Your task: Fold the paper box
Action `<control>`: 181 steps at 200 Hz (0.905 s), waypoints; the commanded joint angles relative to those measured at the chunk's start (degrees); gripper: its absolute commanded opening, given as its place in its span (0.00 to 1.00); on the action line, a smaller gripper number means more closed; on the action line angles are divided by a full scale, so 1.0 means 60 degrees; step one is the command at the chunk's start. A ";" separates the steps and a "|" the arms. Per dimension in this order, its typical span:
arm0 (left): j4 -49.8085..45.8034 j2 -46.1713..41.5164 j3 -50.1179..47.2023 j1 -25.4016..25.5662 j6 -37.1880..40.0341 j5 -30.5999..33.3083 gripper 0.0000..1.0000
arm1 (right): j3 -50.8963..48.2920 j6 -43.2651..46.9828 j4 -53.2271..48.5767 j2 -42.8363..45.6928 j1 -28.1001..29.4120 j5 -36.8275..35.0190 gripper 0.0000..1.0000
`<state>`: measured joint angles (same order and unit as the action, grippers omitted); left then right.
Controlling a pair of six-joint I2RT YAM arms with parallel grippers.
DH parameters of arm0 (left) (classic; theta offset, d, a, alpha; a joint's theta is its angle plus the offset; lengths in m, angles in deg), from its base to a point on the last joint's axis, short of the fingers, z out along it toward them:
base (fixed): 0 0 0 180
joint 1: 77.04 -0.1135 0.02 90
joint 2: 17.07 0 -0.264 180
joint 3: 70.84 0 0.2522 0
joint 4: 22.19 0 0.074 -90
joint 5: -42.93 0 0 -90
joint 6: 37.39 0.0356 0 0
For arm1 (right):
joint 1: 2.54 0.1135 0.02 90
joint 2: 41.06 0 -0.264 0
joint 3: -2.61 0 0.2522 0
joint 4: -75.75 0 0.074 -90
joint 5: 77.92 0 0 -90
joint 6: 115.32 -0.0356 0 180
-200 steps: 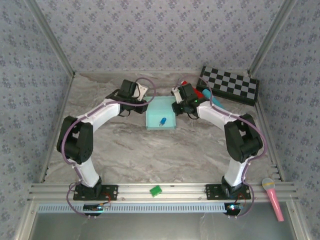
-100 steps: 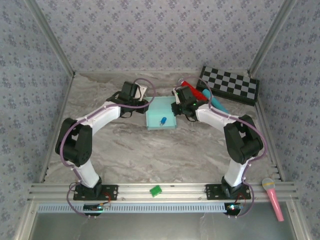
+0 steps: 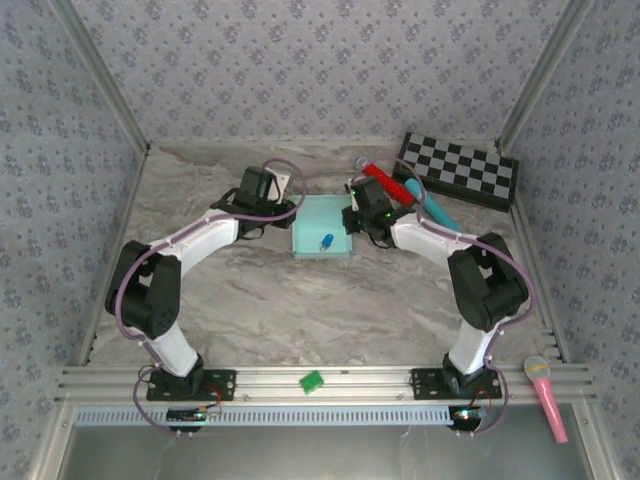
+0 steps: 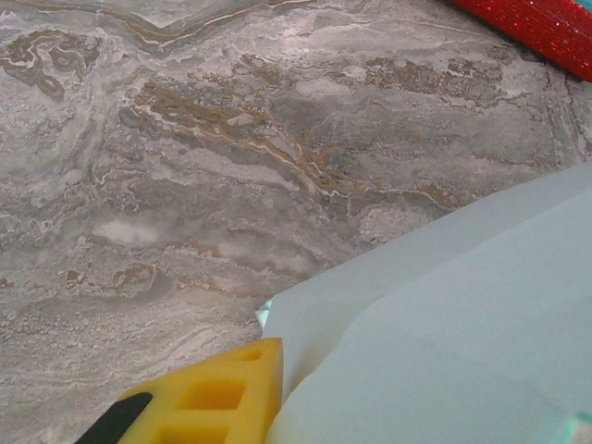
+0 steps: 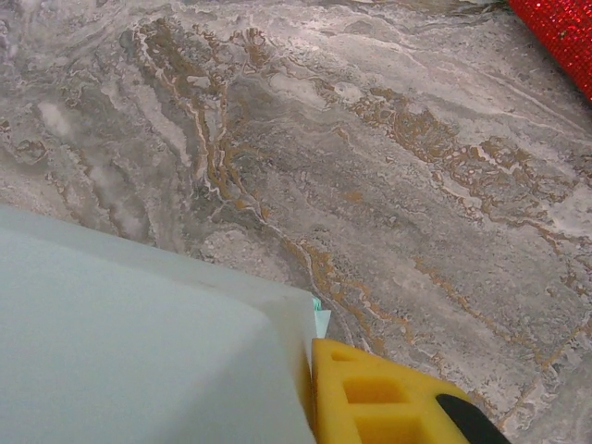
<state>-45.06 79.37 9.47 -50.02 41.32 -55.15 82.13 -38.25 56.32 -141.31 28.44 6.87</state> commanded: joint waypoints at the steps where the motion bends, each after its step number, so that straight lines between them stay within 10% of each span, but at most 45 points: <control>1: 0.0329 -0.0337 -0.0144 0.0128 -0.0259 -0.0050 0.18 | -0.0097 -0.0353 0.0238 0.0306 0.0138 -0.0196 0.15; 181: 0.2412 -0.1125 -0.1884 0.0772 -0.1400 0.1425 0.13 | -0.2013 -0.1613 0.3173 0.0928 0.1109 -0.1982 0.14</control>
<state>-35.48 74.52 -0.11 -46.06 34.50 -47.44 72.91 -45.72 67.40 -137.79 33.82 -2.13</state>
